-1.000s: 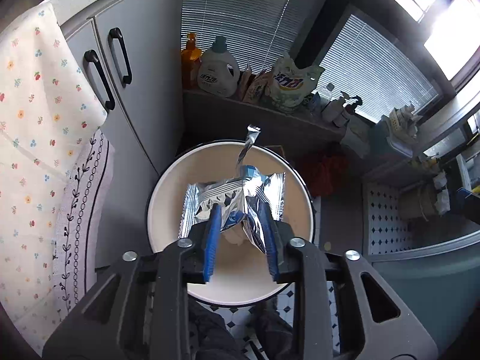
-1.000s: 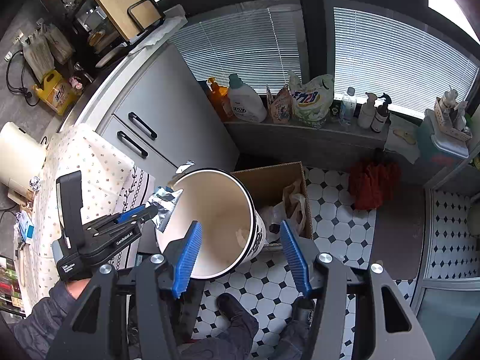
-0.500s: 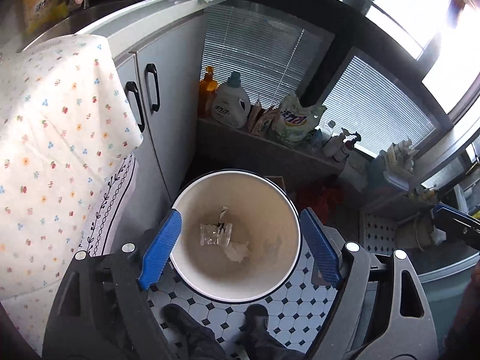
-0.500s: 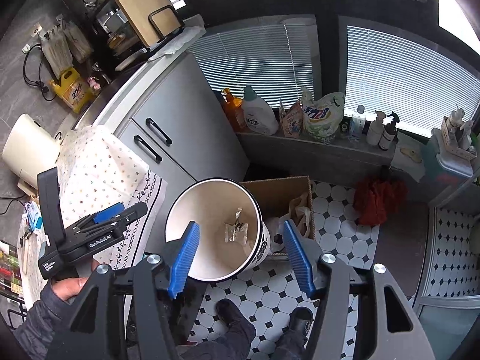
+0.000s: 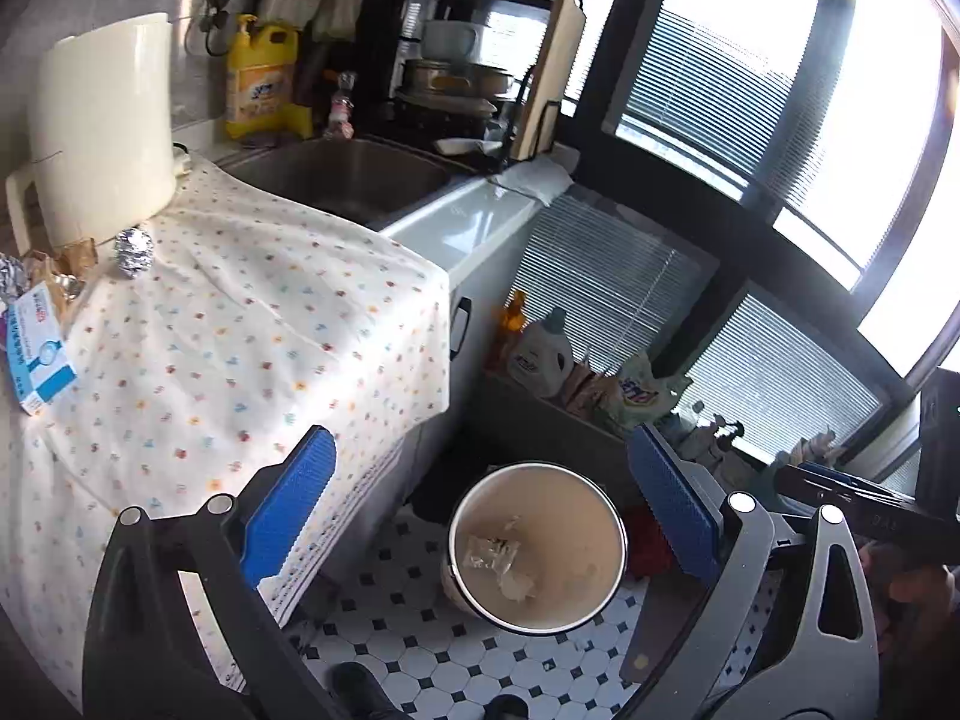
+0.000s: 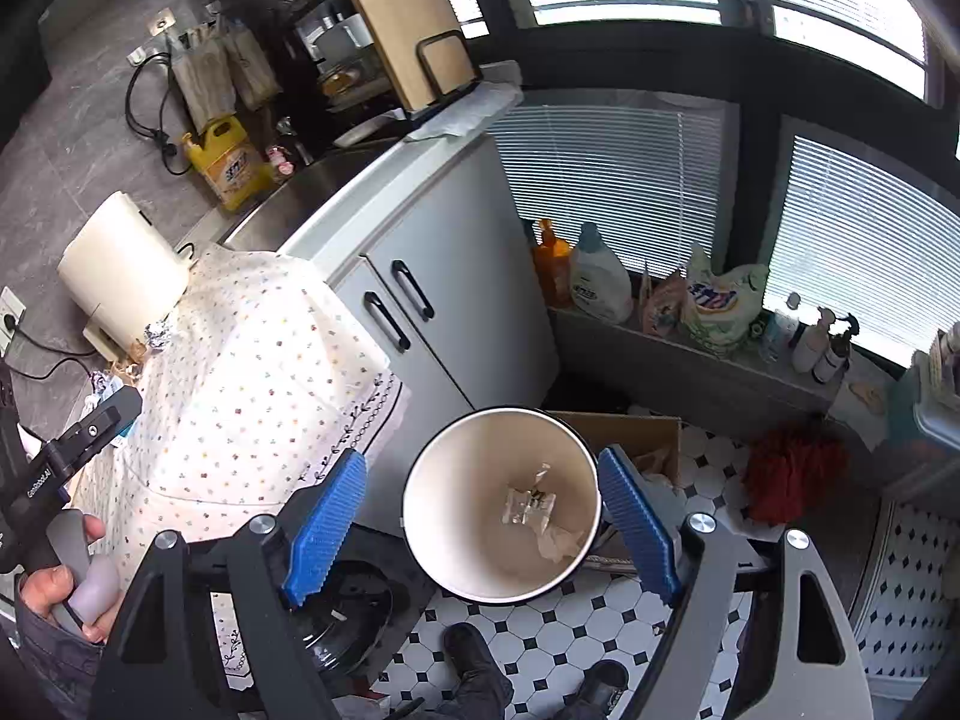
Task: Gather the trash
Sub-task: 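Move both grippers back to the counter toward the remaining trash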
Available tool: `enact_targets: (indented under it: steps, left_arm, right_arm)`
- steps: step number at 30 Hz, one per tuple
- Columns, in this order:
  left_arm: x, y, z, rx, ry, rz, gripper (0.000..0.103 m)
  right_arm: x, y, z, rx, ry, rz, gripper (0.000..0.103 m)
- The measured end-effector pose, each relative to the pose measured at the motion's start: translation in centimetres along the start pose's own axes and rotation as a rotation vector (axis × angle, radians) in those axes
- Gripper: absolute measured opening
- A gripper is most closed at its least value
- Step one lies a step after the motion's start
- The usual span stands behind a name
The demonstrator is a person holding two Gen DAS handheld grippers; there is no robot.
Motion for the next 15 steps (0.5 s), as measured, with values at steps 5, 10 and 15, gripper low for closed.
enact_targets:
  steps: [5,10,15]
  left_arm:
    - [4.5,3.2,-0.7,0.006,-0.054,-0.127,0.097]
    - [8.6,7.2,-1.1,0.069,-0.104,-0.203,0.097]
    - [12.6,10.5,-1.2,0.104,-0.173,-0.274,0.097]
  right_arm:
    - [-0.3,5.5,-1.3,0.09,-0.023,-0.061,0.087]
    - [-0.5,10.8,-2.2,0.159,-0.033,-0.123,0.094]
    - [-0.5,15.8,-2.8,0.228,-0.047,-0.174,0.095]
Point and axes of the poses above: each gripper's, at about its wrist camera, not at the fingertips, and x roughly against the way its jaws point, y to its left, z to its underside, the point moved 1 cm from there along -x, roughly the way its jaws point, and after that the axes turned 10 degrees about z, right-handed, at the moved point
